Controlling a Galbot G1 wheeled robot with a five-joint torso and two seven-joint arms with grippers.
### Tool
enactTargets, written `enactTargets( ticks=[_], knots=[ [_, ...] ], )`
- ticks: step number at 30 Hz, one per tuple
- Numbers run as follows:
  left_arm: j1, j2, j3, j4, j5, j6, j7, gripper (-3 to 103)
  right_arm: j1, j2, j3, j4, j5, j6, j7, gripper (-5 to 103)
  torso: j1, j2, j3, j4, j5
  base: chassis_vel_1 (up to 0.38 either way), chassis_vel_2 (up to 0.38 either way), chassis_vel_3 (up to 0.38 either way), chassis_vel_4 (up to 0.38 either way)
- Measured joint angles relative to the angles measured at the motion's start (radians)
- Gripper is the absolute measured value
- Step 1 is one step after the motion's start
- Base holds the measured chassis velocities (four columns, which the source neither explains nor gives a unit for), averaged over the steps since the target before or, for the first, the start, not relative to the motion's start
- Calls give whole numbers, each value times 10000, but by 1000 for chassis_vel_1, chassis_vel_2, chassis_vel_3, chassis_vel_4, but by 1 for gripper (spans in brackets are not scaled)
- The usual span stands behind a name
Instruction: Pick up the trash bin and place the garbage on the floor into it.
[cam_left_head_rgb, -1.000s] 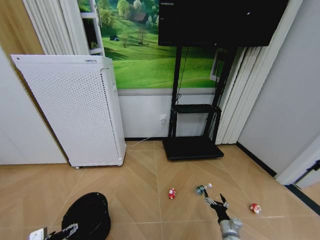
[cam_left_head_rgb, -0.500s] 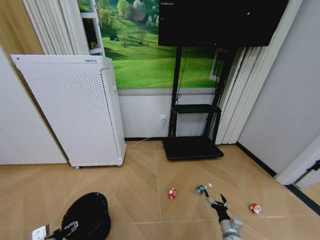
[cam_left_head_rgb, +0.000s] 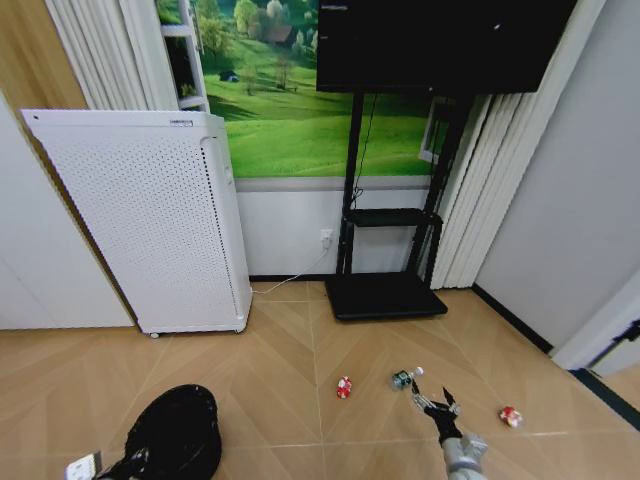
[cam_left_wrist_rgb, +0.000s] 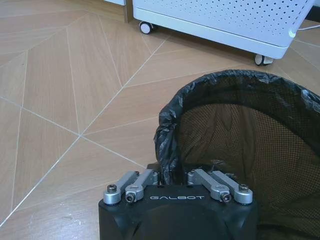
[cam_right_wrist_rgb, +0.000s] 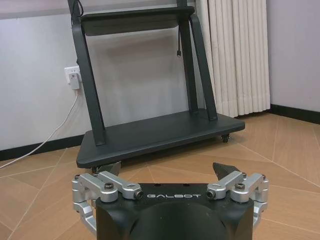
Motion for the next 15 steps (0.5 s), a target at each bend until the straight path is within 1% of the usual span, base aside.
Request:
enactTargets(
  ticks=[2,3,6,7,8,9,10,11,12,14,15],
  knots=[
    [-61,23,47,64,12,-37,-7,11,-1,23,12,10,1,1,0,100,0,1,0,0,0,0,0,0,0],
    [-128,35,97,122,19,-111,-17,8,-11,31,27,30,1,2,0,100,0,2,0,-2,-1,0,0,0,0],
    [-223,58,148,181,46,-233,81,7,-40,29,42,38,-1,4,1,100,0,2,0,1,4,0,0,0,0],
    [-306,75,199,261,53,-442,392,7,-55,16,44,38,-5,4,1,100,0,2,1,2,3,0,0,0,0],
    [-306,75,199,261,53,-442,392,7,-55,16,44,38,-5,4,1,100,0,2,1,2,3,0,0,0,0],
    [-411,117,258,415,118,-799,883,7,-59,7,47,40,-10,4,3,100,0,2,1,1,-4,0,0,0,0],
    [-622,178,333,685,389,-1364,1550,7,-57,-2,59,63,-21,4,7,100,0,1,2,-1,-7,0,0,0,0],
    [-797,223,394,847,530,-1728,1893,7,-52,-1,60,99,-25,-4,11,100,0,2,2,-2,-3,0,0,0,0],
    [-797,223,394,847,530,-1728,1893,7,-52,-1,60,99,-25,-4,11,100,0,2,2,-2,-3,0,0,0,0],
    [-1112,283,521,1025,557,-2193,2155,7,-44,16,62,201,-35,-58,21,100,1,1,2,-1,-4,0,0,0,0],
    [-1112,283,521,1025,557,-2193,2155,7,-44,16,62,201,-35,-58,21,100,1,1,2,-1,-4,0,0,0,0]
  ],
)
